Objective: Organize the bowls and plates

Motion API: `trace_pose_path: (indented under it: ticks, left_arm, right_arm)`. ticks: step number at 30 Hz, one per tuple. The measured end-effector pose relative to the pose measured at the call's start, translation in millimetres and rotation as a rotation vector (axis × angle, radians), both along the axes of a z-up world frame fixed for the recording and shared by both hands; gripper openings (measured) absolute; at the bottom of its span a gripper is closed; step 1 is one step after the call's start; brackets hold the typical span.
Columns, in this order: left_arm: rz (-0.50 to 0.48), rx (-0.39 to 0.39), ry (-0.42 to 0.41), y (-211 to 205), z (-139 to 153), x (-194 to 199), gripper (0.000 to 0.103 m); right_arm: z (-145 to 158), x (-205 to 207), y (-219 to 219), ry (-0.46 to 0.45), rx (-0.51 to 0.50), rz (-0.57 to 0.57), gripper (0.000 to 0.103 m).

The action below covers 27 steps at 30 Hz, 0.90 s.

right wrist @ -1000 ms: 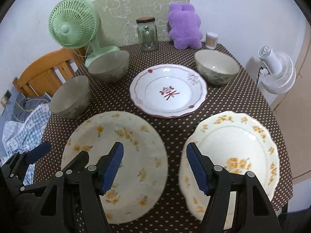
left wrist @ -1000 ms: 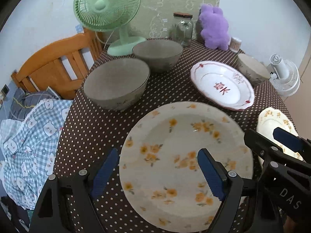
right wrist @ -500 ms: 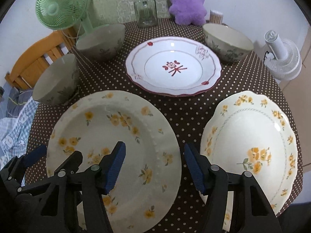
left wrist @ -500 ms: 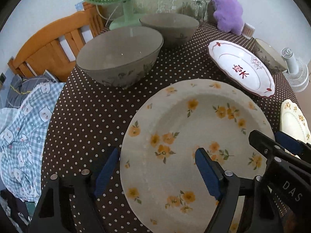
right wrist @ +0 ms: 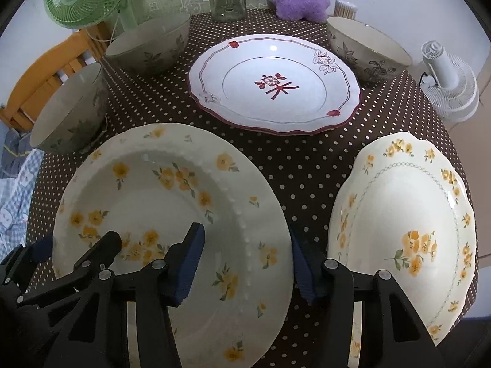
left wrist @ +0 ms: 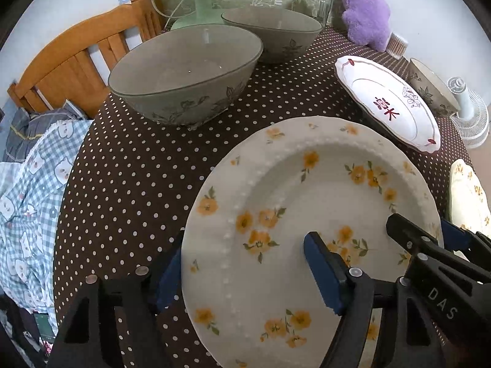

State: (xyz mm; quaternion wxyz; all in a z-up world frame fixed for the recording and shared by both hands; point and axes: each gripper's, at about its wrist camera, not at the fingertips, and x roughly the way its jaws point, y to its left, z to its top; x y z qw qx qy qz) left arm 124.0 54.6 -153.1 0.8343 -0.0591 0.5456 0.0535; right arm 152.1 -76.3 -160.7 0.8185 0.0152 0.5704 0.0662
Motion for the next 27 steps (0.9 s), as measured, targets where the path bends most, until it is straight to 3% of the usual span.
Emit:
trace_pose_path:
  ticks: [11, 27]
  left_arm:
    - [0.008, -0.012, 0.019, 7.2, 6.9, -10.9, 0.074]
    - [0.026, -0.03, -0.057, 3.6, 50.8, -22.8, 0.074]
  right_arm:
    - [5.0, -8.3, 1.7, 0.021, 0.025, -0.015, 0.058]
    - [57.5, -26.9, -12.1, -0.073, 0.019, -0.018, 0.058]
